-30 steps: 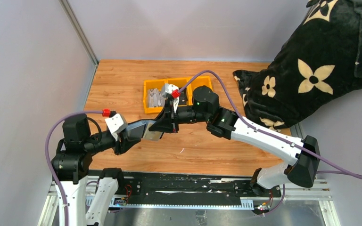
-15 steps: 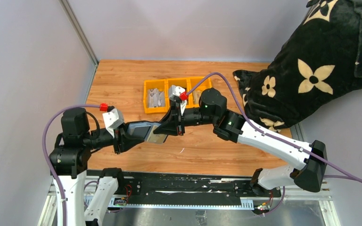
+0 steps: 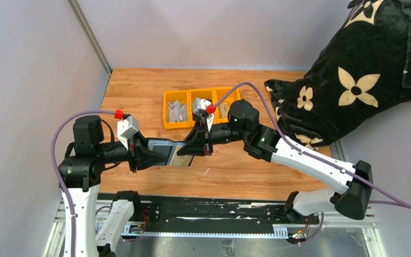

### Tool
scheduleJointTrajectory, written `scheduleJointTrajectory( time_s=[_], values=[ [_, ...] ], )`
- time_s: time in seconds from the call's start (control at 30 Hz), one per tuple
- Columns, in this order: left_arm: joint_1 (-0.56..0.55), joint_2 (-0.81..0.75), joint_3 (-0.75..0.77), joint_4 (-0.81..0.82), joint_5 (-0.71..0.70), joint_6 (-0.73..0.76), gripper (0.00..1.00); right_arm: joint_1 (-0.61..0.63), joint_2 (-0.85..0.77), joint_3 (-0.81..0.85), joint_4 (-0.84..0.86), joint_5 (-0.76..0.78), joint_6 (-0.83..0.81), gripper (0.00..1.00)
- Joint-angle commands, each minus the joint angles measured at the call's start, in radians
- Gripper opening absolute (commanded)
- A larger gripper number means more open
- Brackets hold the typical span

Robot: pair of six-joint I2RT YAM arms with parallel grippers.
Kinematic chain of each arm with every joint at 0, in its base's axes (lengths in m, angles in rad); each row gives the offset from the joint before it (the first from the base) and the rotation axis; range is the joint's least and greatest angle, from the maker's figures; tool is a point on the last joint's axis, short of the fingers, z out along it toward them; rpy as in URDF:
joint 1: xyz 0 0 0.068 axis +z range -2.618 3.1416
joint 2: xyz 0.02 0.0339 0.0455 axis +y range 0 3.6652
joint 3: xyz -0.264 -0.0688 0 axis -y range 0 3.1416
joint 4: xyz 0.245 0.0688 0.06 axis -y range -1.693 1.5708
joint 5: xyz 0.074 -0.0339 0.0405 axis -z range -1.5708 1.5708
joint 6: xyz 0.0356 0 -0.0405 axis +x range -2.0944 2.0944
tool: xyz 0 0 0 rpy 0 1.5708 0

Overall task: Take the credit cards out of the card holder
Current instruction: Remove the credit card from the card holder.

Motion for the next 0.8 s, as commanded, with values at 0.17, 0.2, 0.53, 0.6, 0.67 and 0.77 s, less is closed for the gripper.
scheduleJointTrajectory(
  time_s=[0.17, 0.2, 0.53, 0.6, 0.67, 0.77],
  values=[
    [0.002, 0.015, 0.018, 0.015, 0.084, -0.037, 0.12, -0.08, -0.038, -0.026, 0.096, -0.146, 0.098, 0.33],
    [0.001, 0.021, 0.02, 0.014, 0.077, -0.043, 0.11, -0.083, -0.037, -0.016, 0.093, -0.145, 0.1, 0.39],
    [0.003, 0.122, 0.041, 0.011, -0.242, -0.148, 0.0, -0.076, -0.151, -0.012, 0.183, 0.242, 0.246, 0.44],
    [0.004, 0.129, 0.038, 0.013, -0.244, -0.151, 0.0, -0.065, -0.134, -0.034, 0.248, 0.207, 0.314, 0.44],
    [0.003, 0.124, 0.036, 0.018, -0.224, -0.152, 0.01, -0.052, -0.101, -0.05, 0.297, 0.161, 0.393, 0.44],
    [0.003, 0.113, 0.038, 0.031, -0.199, -0.163, 0.03, -0.04, -0.037, -0.077, 0.4, 0.116, 0.507, 0.42]
  ],
)
